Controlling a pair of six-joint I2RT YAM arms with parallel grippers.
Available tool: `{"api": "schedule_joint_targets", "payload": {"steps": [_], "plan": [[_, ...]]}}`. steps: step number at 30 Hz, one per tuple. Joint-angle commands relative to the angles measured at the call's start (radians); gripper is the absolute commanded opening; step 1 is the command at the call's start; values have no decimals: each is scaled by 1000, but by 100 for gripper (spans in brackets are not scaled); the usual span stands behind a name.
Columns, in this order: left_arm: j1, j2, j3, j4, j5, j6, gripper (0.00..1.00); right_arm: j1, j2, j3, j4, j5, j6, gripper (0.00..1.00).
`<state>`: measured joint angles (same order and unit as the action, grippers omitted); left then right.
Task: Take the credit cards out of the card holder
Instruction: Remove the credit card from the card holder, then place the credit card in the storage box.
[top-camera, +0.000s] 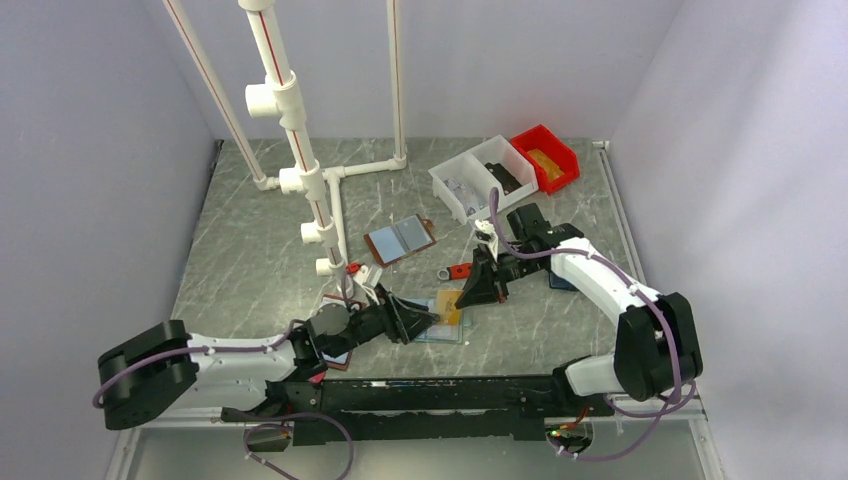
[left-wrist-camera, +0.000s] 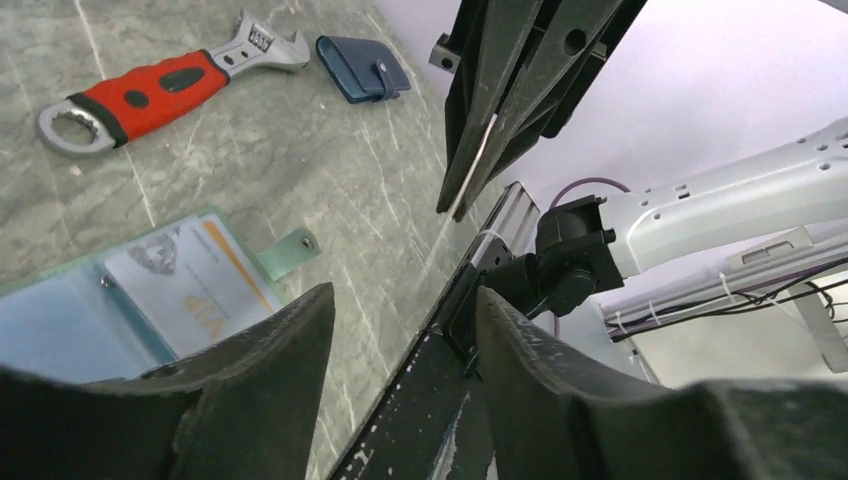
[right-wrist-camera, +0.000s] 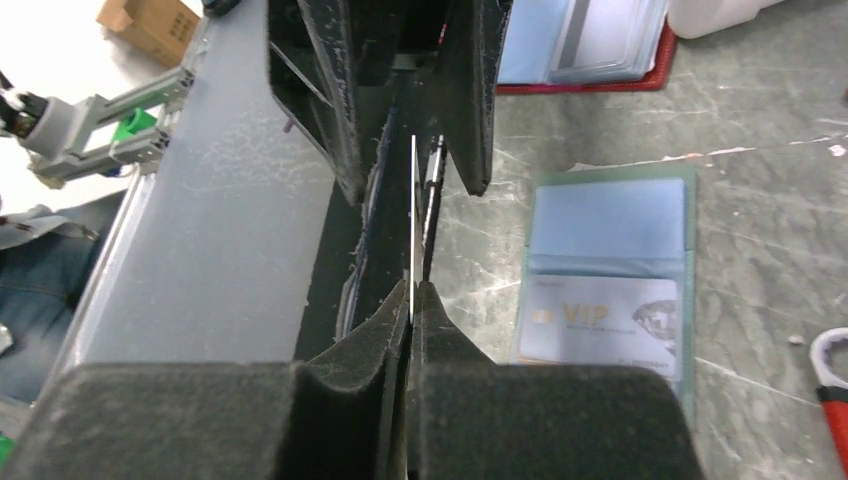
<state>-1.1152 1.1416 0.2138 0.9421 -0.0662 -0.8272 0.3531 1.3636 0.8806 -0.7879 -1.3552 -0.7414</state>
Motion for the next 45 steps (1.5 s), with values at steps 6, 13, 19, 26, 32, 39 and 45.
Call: {"api": "schedule_joint_targets", "payload": {"steps": [6,13,19,26,32,39,45], "plan": [[-2,-262,16,-344,-49,-14,79,-37,-8,83,-116,119,-171,0],[-1,-431,110,-677,-42,31,99,-114,-37,99,-146,184,-211,0],[6,-384,318,-913,-24,237,99,-187,-56,103,-158,198,-228,0],[123,-123,612,-1098,92,475,99,-251,-79,97,-134,230,-216,0],[212,96,750,-1027,230,626,99,-328,-102,93,-103,257,-183,0],[275,328,858,-926,396,725,99,-436,-119,97,-86,268,-169,0],[309,387,898,-983,455,707,97,-500,-121,93,-45,291,-133,0]]}}
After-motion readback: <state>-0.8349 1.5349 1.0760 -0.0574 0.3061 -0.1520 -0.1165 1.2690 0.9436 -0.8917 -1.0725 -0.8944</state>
